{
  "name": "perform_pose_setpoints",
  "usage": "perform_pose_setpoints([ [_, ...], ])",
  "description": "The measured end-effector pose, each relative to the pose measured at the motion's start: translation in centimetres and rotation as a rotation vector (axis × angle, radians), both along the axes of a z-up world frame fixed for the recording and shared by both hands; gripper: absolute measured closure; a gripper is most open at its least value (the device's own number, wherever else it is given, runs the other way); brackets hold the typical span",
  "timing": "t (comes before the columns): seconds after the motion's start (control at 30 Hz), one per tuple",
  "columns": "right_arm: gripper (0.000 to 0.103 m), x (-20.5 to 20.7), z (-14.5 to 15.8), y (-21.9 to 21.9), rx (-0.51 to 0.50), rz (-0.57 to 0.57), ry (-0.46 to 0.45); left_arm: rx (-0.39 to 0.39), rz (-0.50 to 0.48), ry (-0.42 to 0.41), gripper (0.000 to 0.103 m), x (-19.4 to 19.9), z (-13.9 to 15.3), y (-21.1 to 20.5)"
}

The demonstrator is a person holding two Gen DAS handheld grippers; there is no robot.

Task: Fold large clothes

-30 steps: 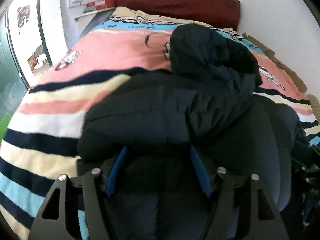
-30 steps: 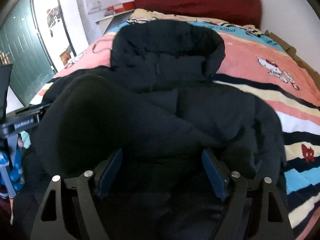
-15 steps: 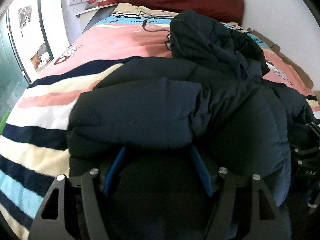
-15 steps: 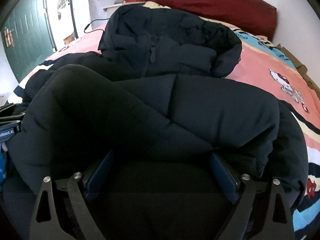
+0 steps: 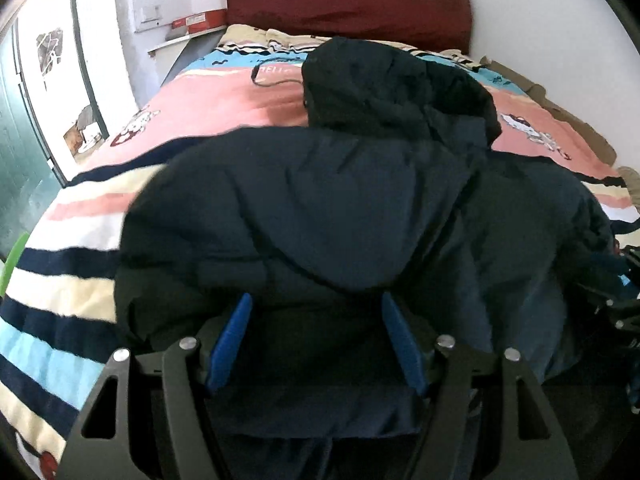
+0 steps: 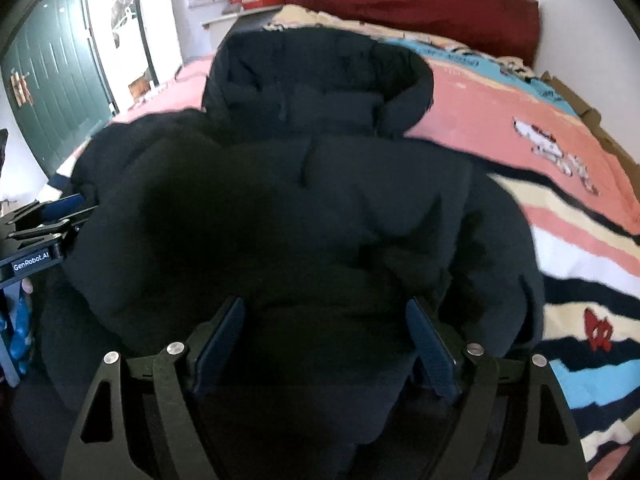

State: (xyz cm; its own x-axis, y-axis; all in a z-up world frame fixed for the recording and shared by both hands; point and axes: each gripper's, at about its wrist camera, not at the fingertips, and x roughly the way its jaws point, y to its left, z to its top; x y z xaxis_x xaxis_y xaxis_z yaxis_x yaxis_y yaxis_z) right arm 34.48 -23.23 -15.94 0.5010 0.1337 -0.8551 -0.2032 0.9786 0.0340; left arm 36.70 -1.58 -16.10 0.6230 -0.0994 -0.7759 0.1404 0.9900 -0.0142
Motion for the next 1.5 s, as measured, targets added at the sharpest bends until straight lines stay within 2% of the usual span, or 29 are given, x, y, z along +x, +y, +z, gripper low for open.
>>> perform_pose_setpoints([
  [0.13, 0.02, 0.6, -2.3, 0.2, -0.012, 0.008, 0.04, 0.012, 0.0, -0.013, 0.035, -0.1, -0.9, -0.1],
  [0.3, 0.018, 1.6, -3.6, 0.4, -0.011, 0.007, 0.067, 0.015, 0.003, -0.029, 0.035, -0.3, -1.4, -0.2],
  [0.93, 0.014, 1.6, -4.8, 0.5, -0.015, 0.006, 0.057, 0.027, 0.009, -0.037, 0.035, -0.4, -2.0, -0.2],
  [1.07, 0.014, 1.5, -4.6, 0.9, -0.046, 0.007, 0.049, 0.065, 0.016, -0.036, 0.034, -0.4, -1.8, -0.7],
  [1.2, 0.013, 1.4, -3.9, 1.4, -0.102, -0.005, 0.093, 0.124, 0.025, -0.024, 0.032, -0.8, -1.2, -1.1],
  [1.4, 0.011, 0.1, -2.4, -1.0, 0.001, -0.069, 0.194, 0.111, 0.045, 0.026, 0.032, -2.2, 1.0, 0.3],
  [1.5, 0.011, -1.5, -0.5, -1.9, 0.01, -0.092, 0.162, 0.105, 0.078, 0.001, 0.032, -4.1, 3.9, 1.0],
])
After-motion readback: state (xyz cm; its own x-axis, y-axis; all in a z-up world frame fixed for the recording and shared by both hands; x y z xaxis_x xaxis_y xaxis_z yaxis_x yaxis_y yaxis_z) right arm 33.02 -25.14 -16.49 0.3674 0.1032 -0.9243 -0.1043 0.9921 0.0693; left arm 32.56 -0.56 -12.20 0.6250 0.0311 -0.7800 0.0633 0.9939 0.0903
